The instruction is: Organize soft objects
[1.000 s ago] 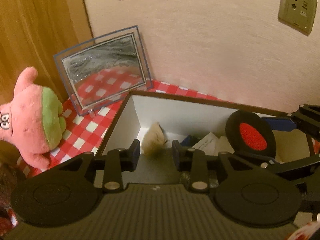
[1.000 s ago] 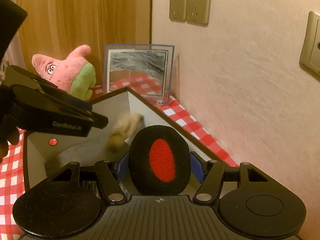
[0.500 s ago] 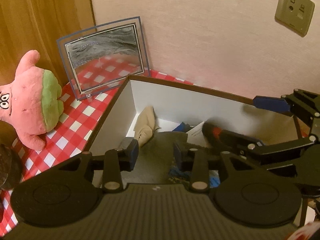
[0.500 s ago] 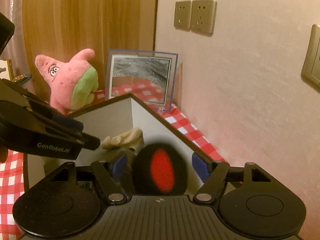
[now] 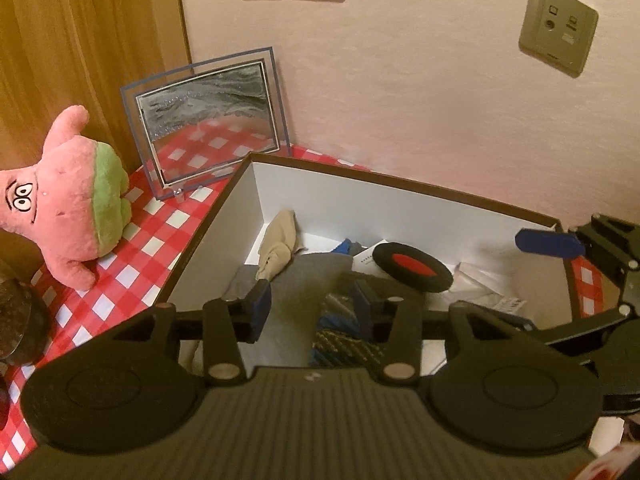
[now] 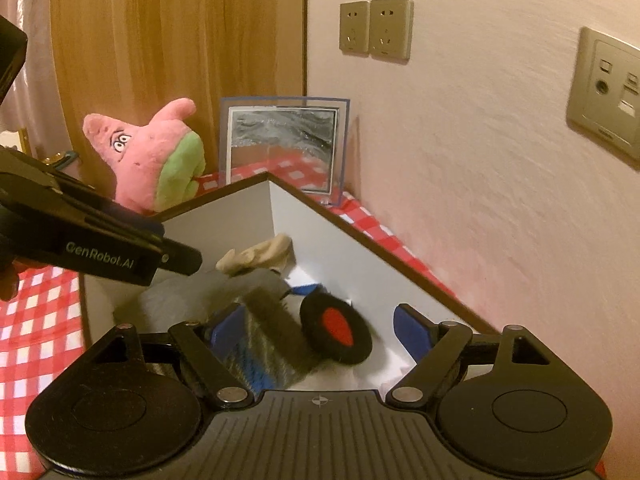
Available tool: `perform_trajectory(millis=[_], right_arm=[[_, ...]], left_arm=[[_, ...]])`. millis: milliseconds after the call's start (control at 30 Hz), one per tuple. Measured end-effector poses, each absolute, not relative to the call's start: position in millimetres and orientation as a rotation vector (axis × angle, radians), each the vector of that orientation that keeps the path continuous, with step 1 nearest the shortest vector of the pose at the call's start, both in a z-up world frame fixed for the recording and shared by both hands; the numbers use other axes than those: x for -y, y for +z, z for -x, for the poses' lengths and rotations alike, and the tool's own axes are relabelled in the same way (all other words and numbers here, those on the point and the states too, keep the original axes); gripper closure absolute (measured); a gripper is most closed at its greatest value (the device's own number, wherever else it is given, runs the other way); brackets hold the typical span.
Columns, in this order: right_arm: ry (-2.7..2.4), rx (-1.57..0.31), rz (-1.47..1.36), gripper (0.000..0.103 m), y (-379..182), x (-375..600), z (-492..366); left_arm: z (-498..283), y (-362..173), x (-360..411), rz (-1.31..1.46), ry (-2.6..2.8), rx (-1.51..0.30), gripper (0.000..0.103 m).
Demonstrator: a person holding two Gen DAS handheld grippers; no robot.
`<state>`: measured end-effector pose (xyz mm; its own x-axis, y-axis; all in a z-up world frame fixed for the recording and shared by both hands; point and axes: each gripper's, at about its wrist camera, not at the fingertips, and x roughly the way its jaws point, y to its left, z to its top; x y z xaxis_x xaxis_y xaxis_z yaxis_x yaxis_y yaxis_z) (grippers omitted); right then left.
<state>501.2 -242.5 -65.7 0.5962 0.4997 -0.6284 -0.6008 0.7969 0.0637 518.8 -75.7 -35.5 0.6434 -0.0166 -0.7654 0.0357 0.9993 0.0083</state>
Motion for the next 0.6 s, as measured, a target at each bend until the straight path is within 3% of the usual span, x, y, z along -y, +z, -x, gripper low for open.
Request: perform_trajectory(millis=[600], right_arm=[[0.608,-0.695,0.066,0.021,-39.8,285.7,-429.0]], left_arm=[[-432.3,-10.4,101.6,-0.007,0.012,-0.808,0.032]])
